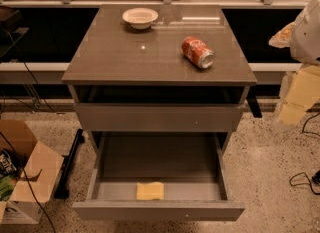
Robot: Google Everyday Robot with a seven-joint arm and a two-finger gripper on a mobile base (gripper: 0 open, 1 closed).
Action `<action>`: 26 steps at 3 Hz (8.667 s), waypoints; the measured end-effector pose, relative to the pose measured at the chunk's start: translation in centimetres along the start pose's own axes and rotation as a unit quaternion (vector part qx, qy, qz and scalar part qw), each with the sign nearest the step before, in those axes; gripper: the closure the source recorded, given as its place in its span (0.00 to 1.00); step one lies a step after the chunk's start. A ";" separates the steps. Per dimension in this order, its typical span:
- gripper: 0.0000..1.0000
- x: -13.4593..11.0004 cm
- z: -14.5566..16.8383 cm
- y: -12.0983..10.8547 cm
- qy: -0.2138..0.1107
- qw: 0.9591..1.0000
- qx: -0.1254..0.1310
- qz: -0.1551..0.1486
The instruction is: Pick sponge from middle drawer and place on counter
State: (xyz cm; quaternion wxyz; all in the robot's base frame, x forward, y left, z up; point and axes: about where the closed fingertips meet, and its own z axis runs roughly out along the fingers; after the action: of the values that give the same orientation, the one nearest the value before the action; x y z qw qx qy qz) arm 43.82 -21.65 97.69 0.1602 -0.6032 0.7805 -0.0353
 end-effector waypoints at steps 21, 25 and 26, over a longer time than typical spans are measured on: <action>0.02 -5.5 61.5 14.5 0.176 0.696 -0.257 0.647; 0.93 -8.6 59.7 13.3 0.137 0.693 -0.269 0.654; 1.00 -9.7 55.4 10.3 0.067 0.710 -0.265 0.648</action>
Offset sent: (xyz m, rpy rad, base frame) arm 0.0095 0.0118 -0.0254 0.0185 0.0721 -0.0746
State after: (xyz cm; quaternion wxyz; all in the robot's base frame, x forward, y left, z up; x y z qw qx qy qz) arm 52.64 -2.00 44.70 -0.0754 0.0374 0.9657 0.2456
